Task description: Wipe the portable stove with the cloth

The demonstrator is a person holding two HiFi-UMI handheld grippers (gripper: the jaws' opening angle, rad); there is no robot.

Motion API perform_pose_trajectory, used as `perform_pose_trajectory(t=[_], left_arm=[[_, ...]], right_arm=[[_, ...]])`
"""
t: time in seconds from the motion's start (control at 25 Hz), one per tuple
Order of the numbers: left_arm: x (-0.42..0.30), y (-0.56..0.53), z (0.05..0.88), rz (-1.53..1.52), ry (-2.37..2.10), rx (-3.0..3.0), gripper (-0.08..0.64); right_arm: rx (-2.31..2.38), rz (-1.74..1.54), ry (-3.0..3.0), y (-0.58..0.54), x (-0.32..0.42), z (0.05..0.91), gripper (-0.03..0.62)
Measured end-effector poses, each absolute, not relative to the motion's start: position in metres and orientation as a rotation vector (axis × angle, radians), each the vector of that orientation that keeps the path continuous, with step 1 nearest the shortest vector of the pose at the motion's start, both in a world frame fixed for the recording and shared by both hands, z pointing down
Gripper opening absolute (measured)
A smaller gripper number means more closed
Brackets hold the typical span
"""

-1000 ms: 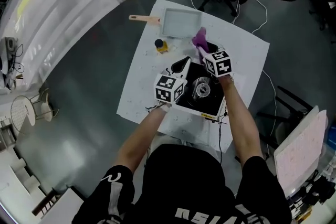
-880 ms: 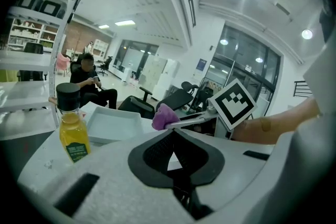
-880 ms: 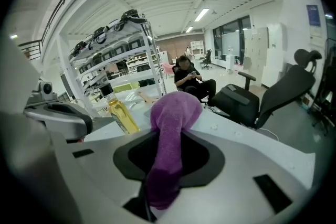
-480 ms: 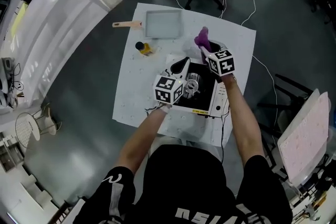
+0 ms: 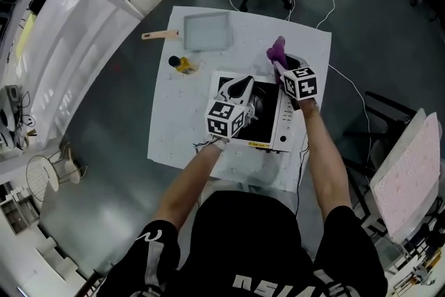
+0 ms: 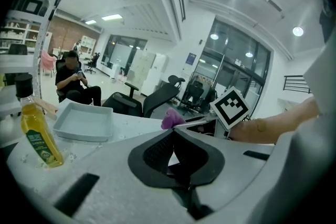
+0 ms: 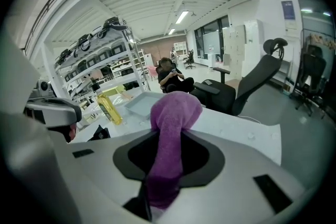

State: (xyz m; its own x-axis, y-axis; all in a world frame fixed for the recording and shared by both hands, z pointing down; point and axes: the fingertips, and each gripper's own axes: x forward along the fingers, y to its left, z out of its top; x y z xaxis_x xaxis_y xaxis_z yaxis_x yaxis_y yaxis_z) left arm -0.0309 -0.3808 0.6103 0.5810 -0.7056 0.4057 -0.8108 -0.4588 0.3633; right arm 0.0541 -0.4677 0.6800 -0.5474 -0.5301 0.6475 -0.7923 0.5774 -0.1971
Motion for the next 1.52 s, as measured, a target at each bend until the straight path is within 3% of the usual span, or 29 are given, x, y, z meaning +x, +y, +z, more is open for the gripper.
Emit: perform_pose_trajectory(t=[0.56, 1.52], left_arm=[[0.031, -0.360, 0.597, 0.327, -1.182, 2.342, 0.005], [0.019, -0.268, 0.475, 0.181, -1.511, 2.386, 0.005]], right_arm=[[1.191, 0.689, -2.247, -0.447, 0.154, 0.675, 0.103], [1.099, 0.433, -2.549, -0.321, 0.139, 0.516, 0.103]])
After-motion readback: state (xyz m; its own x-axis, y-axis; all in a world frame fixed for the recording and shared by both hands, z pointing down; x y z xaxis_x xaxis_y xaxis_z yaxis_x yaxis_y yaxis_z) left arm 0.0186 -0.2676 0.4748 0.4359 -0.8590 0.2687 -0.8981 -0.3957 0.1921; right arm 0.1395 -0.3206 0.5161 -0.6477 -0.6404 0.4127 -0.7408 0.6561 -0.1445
